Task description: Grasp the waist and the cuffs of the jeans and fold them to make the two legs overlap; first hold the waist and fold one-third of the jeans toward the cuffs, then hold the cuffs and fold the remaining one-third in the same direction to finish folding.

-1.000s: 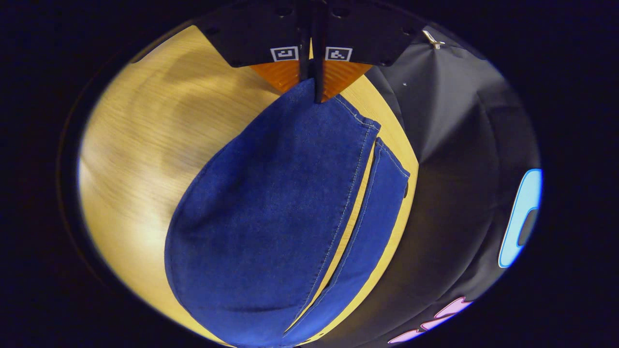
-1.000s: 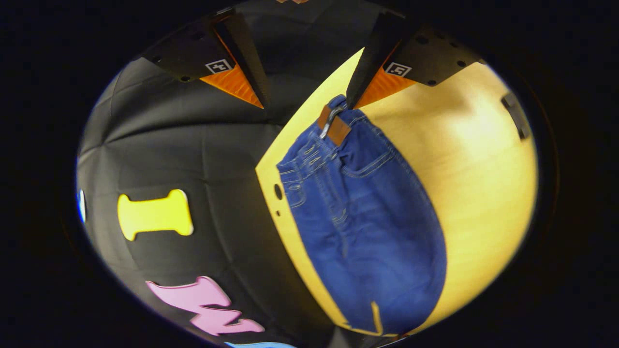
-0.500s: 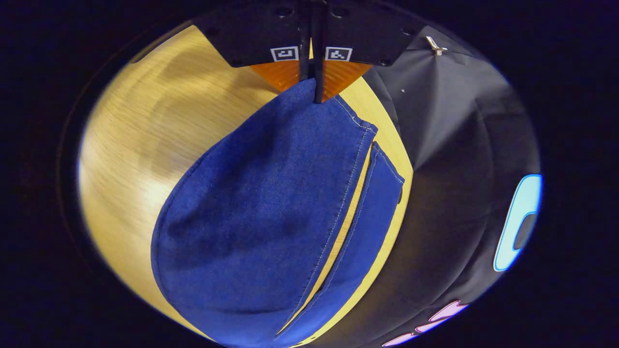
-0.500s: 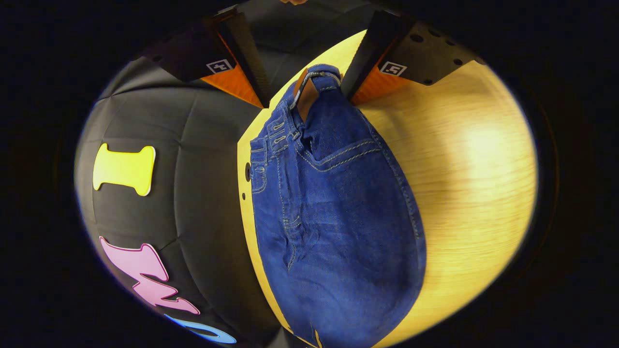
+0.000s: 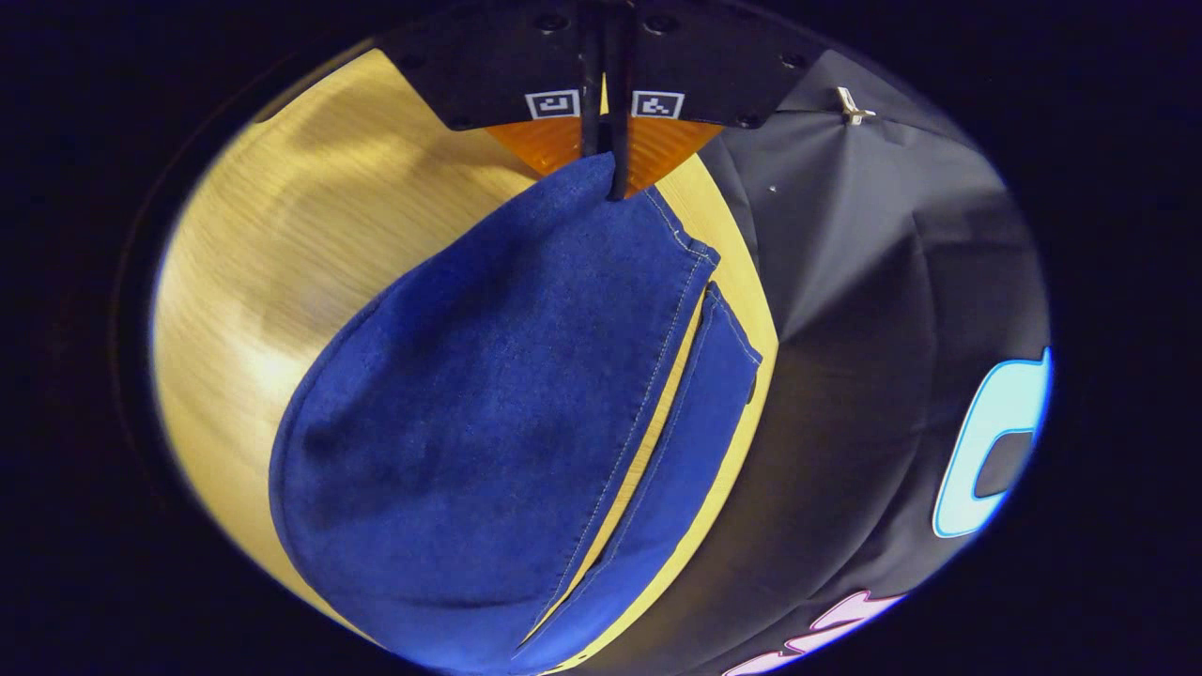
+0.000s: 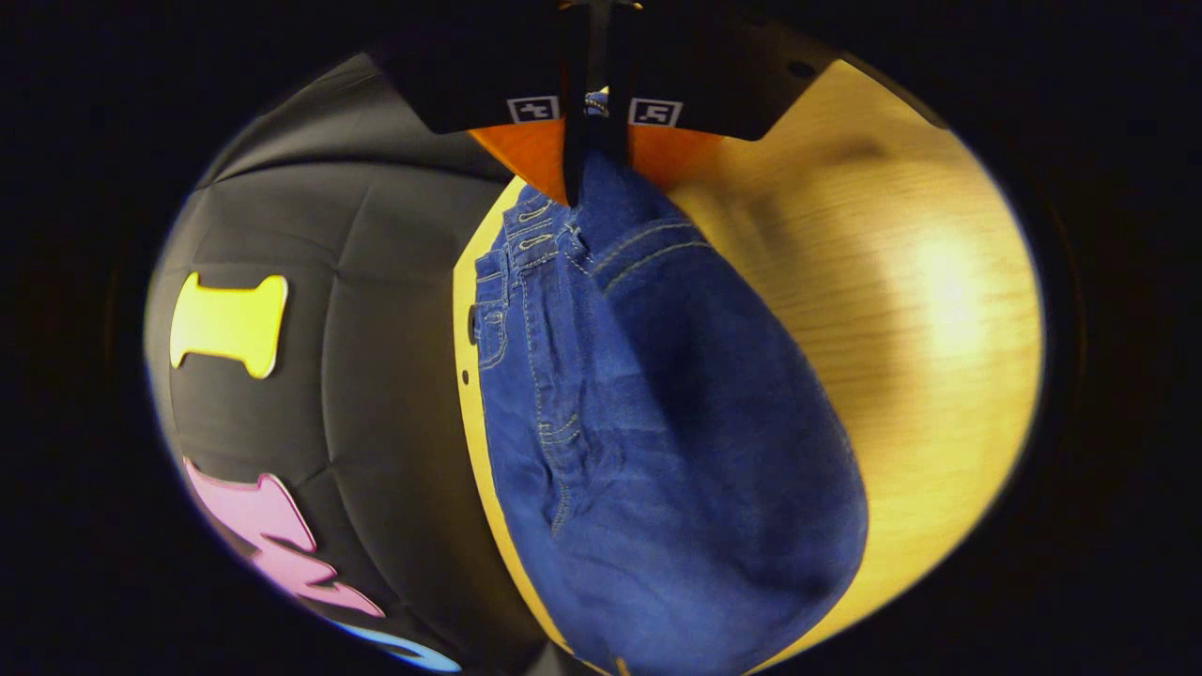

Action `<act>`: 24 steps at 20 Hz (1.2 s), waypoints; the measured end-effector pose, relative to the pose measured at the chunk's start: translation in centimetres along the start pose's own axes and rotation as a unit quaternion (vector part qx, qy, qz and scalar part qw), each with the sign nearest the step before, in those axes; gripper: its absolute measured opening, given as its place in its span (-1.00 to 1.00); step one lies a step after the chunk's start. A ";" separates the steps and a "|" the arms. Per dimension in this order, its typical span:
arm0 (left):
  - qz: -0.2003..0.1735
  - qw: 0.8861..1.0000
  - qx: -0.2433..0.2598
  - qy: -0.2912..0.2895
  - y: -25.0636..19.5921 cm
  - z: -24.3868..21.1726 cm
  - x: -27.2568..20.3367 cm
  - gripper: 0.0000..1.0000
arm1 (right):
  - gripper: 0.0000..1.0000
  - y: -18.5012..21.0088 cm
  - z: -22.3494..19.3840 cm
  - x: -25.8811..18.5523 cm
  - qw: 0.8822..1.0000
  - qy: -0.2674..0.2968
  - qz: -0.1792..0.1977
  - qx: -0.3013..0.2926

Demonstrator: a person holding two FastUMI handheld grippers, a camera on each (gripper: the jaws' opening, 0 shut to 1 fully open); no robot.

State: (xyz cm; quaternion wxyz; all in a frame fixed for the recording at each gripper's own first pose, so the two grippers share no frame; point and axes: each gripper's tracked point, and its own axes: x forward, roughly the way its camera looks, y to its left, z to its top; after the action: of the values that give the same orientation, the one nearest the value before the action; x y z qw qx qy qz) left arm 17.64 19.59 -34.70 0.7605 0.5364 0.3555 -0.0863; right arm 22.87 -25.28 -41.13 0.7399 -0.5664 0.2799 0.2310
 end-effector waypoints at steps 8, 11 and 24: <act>0.007 1.000 -0.004 -0.011 0.0 0.0 -0.2 -0.88 | -0.81 0.3 0.1 -0.7 0.998 0.019 0.046 -0.040; -0.027 0.999 -0.038 -0.001 0.3 0.0 -0.2 -0.88 | -0.81 -0.5 0.6 -1.4 0.998 0.015 0.042 -0.047; -0.133 0.876 -0.464 -0.021 12.0 7.3 -4.7 -0.89 | -0.82 -15.2 8.9 -4.2 0.972 -0.061 -0.017 0.226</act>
State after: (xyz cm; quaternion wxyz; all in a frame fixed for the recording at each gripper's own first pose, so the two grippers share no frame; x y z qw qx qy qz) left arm 23.58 16.95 -21.38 0.9110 0.0677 0.4062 -0.0227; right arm 31.16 -20.61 -25.71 0.8683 -0.3737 0.2699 0.1831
